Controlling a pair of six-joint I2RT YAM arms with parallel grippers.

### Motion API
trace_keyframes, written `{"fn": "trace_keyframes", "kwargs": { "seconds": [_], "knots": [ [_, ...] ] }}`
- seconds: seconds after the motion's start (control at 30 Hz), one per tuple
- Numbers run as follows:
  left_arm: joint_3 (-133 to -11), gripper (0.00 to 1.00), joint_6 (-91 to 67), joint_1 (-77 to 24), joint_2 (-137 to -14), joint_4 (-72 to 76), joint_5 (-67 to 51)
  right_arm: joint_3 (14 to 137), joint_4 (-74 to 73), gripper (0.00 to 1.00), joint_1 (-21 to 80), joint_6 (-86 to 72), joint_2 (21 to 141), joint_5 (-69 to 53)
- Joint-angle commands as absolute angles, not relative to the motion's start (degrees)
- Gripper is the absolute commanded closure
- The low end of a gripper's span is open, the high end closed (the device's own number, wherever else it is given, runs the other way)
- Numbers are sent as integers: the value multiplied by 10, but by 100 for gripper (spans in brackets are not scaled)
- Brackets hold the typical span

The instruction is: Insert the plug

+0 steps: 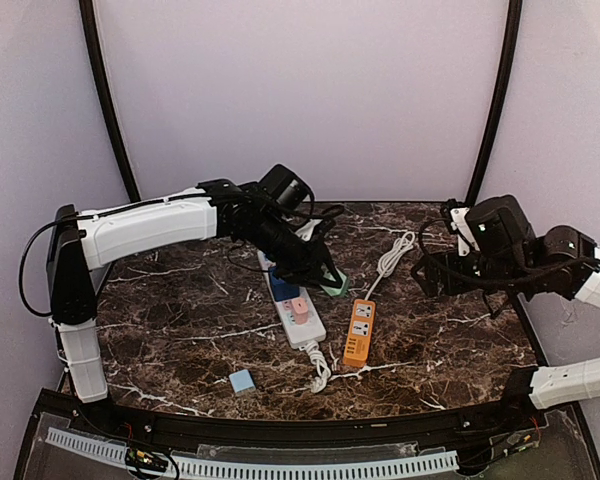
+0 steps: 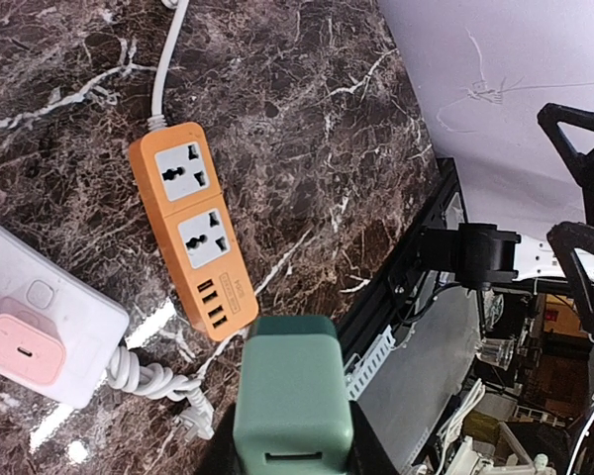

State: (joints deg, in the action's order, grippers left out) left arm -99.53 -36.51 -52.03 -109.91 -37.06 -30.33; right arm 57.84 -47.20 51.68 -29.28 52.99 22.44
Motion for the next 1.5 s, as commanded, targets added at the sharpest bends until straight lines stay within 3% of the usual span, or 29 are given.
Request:
{"fn": "trace_keyframes", "kwargs": {
  "seconds": [0.0, 0.37, 0.8, 1.13, 1.47],
  "knots": [
    [-1030, 99, -326, -521, -1098, -426, -261, 594, -490, 1, 511, -342, 563, 264],
    [-1085, 99, -281, -522, -1125, -512, -198, 600, -515, 1, 504, -422, 591, 303],
    [-1115, 99, -284, -534, -1151, -535, -159, 589, -505, 1, 504, -411, 569, 279],
    [-1193, 99, -278, -555, -1207, -584, -129, 587, -625, 2, 504, -469, 545, 322],
    [-1233, 99, -290, -578, -1259, -611, -110, 563, -654, 1, 504, -510, 498, 299]
  ]
}}
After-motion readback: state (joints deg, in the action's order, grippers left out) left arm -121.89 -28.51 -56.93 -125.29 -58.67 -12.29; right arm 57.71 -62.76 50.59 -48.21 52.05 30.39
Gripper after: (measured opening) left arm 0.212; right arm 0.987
